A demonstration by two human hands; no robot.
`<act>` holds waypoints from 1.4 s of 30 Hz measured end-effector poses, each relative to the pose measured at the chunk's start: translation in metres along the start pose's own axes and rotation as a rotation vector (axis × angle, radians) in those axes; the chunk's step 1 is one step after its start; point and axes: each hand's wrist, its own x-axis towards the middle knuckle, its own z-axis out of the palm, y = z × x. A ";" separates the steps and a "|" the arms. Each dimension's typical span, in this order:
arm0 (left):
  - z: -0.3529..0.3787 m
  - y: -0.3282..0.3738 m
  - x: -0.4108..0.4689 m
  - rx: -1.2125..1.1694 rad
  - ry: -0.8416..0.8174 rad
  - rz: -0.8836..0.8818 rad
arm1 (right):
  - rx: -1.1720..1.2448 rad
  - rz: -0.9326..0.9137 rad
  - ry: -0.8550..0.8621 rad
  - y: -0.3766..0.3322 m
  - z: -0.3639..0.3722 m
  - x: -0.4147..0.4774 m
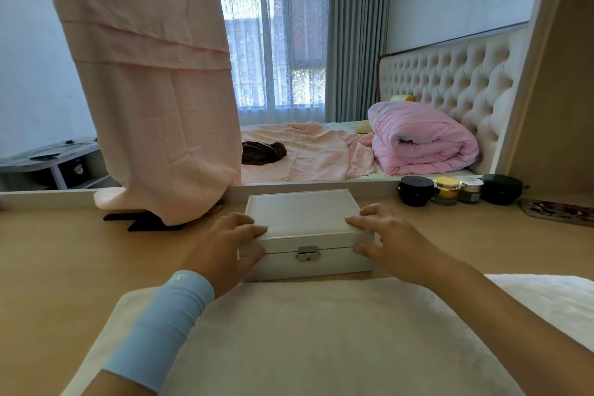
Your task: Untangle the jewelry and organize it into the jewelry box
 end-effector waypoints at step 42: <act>0.004 -0.069 0.103 0.242 -0.165 -0.215 | 0.210 0.154 -0.047 -0.035 0.073 0.124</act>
